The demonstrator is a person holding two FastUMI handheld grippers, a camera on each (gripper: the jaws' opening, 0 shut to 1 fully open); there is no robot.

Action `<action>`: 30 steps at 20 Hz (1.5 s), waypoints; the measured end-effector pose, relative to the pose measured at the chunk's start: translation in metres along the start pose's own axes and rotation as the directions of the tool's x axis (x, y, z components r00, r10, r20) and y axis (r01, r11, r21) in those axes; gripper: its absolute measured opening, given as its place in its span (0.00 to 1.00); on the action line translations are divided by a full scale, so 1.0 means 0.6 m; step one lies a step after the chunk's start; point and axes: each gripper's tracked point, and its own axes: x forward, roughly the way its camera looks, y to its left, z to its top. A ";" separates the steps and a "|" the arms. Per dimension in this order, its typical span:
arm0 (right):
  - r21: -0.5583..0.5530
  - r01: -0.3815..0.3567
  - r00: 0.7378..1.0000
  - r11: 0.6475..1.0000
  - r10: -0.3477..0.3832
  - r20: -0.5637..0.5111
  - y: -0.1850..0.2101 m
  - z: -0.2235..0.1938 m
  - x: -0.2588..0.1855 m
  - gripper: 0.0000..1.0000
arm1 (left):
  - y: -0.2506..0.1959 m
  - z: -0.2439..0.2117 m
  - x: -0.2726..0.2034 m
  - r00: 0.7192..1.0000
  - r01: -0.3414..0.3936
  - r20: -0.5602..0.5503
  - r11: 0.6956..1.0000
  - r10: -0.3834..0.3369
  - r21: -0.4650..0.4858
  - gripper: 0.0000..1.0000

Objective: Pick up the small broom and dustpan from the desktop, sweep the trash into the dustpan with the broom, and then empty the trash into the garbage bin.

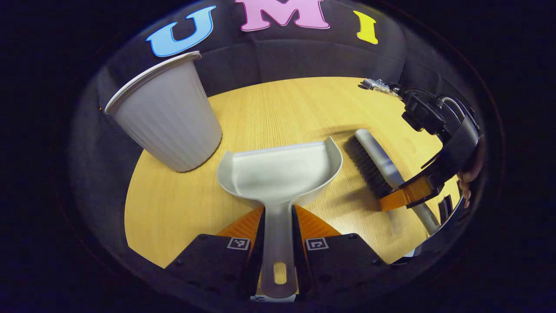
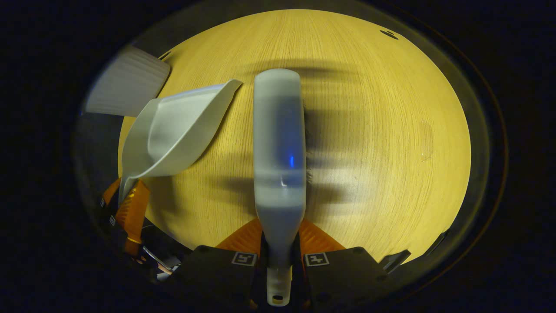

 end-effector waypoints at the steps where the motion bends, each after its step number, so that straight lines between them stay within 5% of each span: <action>1: 0.011 -0.004 1.000 1.000 0.004 0.009 0.002 0.003 -0.002 0.27 | -0.002 -0.018 0.007 0.999 0.015 -0.052 1.000 -0.016 -0.014 0.31; 5: 0.020 0.006 0.999 1.000 -0.007 0.039 -0.020 0.006 -0.023 0.29 | -0.015 -0.042 0.030 0.985 0.073 -0.149 0.995 -0.082 -0.064 0.33; 7: 0.014 0.005 0.998 1.000 -0.006 0.068 -0.029 0.016 -0.032 0.45 | -0.016 -0.036 0.030 0.983 0.104 -0.145 0.993 -0.111 -0.055 0.36; 10: 0.002 -0.022 0.992 1.000 0.021 0.124 -0.019 0.024 -0.063 0.64 | -0.029 -0.031 0.026 0.981 0.131 -0.135 0.989 -0.140 -0.073 0.77; 12: -0.004 -0.030 0.983 1.000 0.031 0.182 -0.013 0.030 -0.091 0.87 | -0.035 -0.033 0.016 0.978 0.146 -0.138 0.985 -0.158 -0.090 0.77; 14: -0.025 -0.029 0.961 0.999 0.035 0.273 -0.011 0.035 -0.141 0.99 | -0.035 -0.021 -0.004 0.981 0.161 -0.096 0.983 -0.169 -0.086 0.77; 17: -0.023 -0.026 0.898 0.999 0.034 0.438 -0.012 0.039 -0.246 0.99 | -0.013 0.011 -0.048 0.990 0.142 -0.001 0.989 -0.142 -0.050 0.77; 19: -0.001 -0.058 0.796 0.998 0.047 0.603 0.002 0.056 -0.344 0.98 | -0.010 0.063 -0.104 0.977 0.161 0.150 0.986 -0.152 -0.046 0.77; 23: -0.002 -0.043 0.514 0.999 0.024 0.858 0.018 0.094 -0.528 0.97 | 0.000 0.188 -0.241 0.890 0.212 0.425 0.975 -0.168 -0.060 0.76; 26: -0.060 -0.038 0.283 0.997 0.068 0.957 0.068 0.116 -0.654 0.97 | 0.038 0.256 -0.320 0.777 0.179 0.619 0.983 -0.113 -0.045 0.76; 30: -0.100 0.100 -0.003 0.990 0.101 0.995 0.104 0.120 -0.769 0.97 | 0.052 0.277 -0.350 0.604 0.096 0.797 0.994 -0.016 -0.053 0.76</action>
